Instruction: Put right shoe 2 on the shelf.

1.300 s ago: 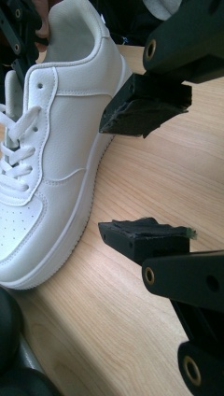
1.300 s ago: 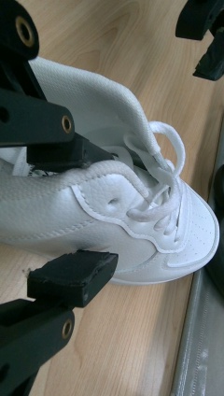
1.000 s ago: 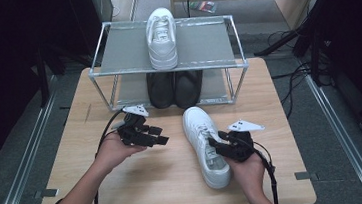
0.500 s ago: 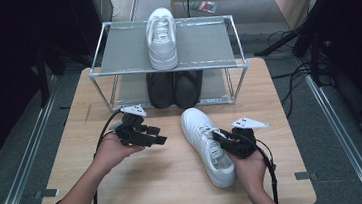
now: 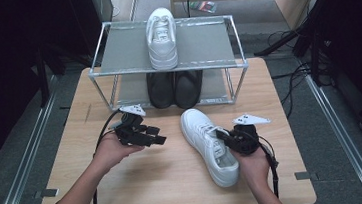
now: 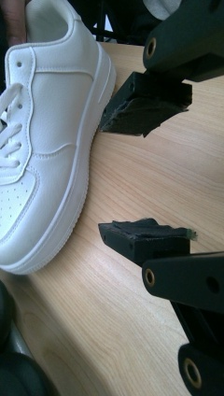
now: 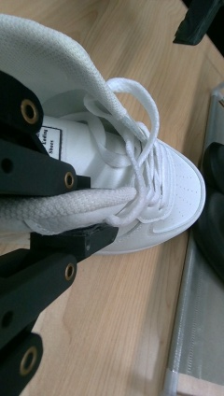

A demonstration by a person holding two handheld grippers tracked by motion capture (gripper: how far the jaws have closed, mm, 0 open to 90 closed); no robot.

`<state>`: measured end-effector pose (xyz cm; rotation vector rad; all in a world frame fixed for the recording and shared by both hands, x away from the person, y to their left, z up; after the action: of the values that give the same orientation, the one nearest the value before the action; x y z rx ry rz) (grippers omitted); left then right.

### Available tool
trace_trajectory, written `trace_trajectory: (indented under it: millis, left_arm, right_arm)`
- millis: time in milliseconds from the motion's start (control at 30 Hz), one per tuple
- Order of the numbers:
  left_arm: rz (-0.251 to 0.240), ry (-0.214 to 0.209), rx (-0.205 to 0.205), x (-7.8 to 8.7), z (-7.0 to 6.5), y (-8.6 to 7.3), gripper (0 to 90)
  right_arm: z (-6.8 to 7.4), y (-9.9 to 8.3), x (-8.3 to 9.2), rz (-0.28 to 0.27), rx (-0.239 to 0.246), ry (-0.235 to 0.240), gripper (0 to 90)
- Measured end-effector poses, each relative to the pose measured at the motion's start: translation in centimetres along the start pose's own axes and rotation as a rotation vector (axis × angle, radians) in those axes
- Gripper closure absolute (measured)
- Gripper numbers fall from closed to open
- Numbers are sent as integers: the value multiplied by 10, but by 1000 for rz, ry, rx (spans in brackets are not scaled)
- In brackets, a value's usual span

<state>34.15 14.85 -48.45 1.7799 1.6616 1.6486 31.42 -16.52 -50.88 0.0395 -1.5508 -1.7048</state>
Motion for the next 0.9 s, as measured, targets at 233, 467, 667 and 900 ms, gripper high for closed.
trace_trajectory:
  millis: [233, 467, 667, 900]
  left_arm:
    - [-17, 4, -4, 6, 2, 0, 443]
    - [-12, 11, -5, 16, 8, -5, 424]
    - [5, 22, -35, 24, 8, -14, 416]
    - [-14, 54, -21, 35, 11, -22, 403]
  right_arm:
    - [-5, 5, 8, 20, -37, 38, 846]
    - [-3, 16, 19, 32, -24, 77, 845]
    - [-2, 31, 20, 26, 16, 135, 844]
    - [-2, 47, 9, 41, 87, 200, 844]
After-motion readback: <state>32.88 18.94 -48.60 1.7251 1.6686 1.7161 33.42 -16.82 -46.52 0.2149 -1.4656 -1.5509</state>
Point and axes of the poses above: each handheld gripper's, and its own axes: x roughly backward along the jaws, y roughly out of its top, z roughly to its left, the point moved 3 cm from there along -x, roughly forward along the jaws, and after that the axes turned 8 degrees about -z, right-handed, at the moved point
